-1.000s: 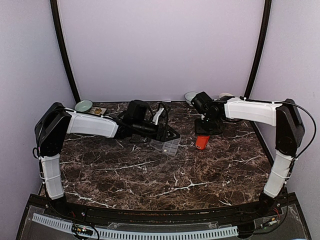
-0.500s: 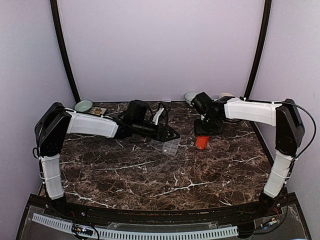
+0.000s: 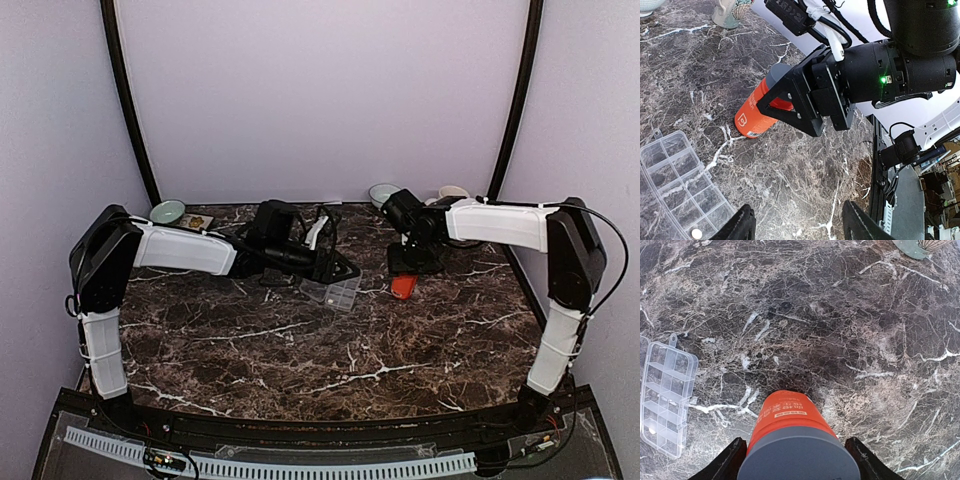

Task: Sort the pills into containers
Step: Pick up the pill bottle from the center of the board.

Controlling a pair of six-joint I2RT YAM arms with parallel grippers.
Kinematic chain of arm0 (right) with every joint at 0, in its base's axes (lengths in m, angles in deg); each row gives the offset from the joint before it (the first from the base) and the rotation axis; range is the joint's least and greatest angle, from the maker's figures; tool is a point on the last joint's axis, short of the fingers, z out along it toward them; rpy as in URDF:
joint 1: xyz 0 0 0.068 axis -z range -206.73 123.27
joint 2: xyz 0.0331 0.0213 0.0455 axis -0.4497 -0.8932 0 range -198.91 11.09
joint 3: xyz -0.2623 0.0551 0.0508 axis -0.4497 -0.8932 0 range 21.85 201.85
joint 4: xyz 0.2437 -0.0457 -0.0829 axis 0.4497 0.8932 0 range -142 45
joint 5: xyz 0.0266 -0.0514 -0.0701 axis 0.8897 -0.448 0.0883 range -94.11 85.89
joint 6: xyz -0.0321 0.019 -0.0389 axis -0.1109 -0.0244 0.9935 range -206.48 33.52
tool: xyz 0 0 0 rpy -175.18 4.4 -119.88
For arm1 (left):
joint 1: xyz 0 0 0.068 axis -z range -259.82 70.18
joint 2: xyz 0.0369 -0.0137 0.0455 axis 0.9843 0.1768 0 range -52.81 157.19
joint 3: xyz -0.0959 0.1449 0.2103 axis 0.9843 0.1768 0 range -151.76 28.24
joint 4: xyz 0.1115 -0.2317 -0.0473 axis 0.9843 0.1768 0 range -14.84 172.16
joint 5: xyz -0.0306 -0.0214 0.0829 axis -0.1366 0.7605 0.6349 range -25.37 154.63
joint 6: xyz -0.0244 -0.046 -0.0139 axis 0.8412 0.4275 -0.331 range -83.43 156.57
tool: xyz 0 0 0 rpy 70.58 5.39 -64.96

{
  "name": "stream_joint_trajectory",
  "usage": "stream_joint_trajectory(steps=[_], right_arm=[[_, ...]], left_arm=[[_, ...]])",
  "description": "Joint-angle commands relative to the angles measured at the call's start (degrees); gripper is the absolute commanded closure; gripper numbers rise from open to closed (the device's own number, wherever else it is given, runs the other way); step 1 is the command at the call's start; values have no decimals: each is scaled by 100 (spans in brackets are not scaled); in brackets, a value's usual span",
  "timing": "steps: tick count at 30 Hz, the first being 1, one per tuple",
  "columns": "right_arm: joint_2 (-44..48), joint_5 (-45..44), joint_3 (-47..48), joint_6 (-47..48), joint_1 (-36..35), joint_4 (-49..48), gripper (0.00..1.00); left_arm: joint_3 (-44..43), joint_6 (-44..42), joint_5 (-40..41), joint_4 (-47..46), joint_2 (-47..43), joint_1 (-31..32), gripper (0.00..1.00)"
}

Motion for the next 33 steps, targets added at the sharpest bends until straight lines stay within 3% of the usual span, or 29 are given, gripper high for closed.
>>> stream_joint_trajectory(steps=[1,9,16,33], right_arm=[[-89,67,-56,-12,-27,-166,34],[-133,136,-56,-9,-23,-248,39],[-106,147,-120,-17,-16,-281,50],[189,138,-233,84,-23,-403,56]], left_arm=[[-167,-108,-4,125,-106,17,38],[-153,-140,7,166,-115,10,38],[-127,-125,16,159,-124,9,38],[-56,-10,42,47,-142,9,38]])
